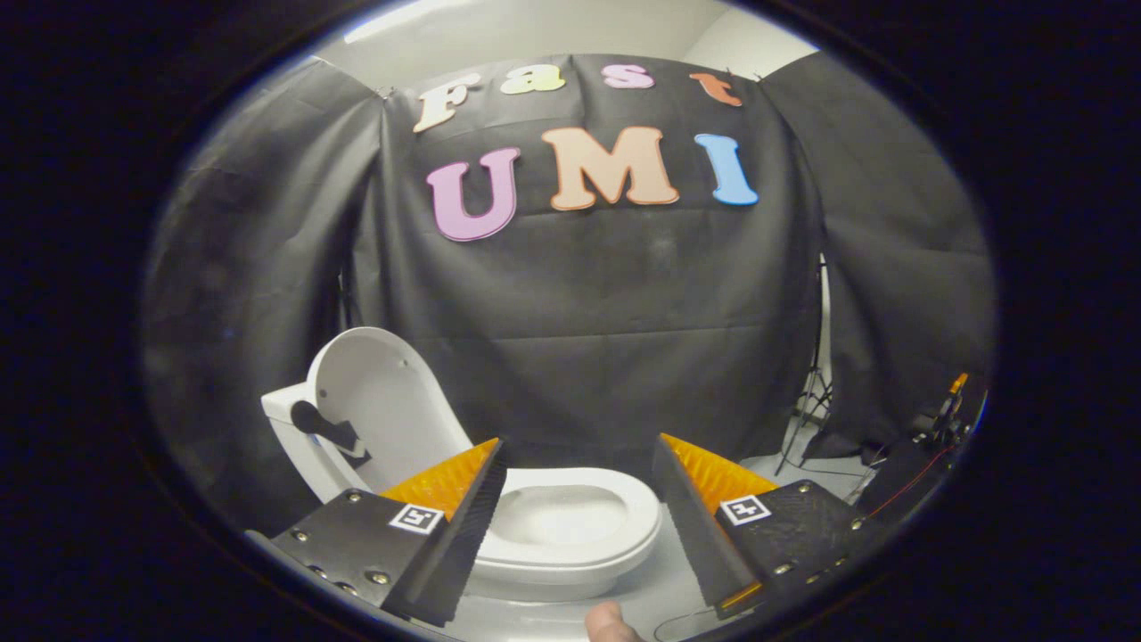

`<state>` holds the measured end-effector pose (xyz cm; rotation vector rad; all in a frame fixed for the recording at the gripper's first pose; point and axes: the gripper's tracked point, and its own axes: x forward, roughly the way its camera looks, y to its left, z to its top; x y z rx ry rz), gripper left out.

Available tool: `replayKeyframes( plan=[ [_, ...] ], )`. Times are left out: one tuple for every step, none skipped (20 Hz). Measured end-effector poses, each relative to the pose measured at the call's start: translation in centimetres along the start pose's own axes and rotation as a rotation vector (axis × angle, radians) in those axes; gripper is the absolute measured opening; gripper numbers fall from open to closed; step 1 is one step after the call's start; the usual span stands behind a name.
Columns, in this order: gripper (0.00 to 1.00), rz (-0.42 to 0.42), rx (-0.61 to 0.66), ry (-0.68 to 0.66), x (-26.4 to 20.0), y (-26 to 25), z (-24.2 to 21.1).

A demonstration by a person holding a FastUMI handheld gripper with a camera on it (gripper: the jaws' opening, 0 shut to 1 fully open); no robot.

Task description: Open the toilet lid.

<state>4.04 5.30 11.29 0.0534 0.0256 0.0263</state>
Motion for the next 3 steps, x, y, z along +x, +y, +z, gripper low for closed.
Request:
replayKeyframes(
  plan=[
    [0.97,-0.016,-0.010,-0.009,-0.2,-1.3,0.1],
    [0.97,-0.035,-0.021,-0.010,-0.4,-2.5,0.0],
    [0.97,-0.050,-0.033,-0.006,-0.6,-3.6,-0.4]
  ],
)
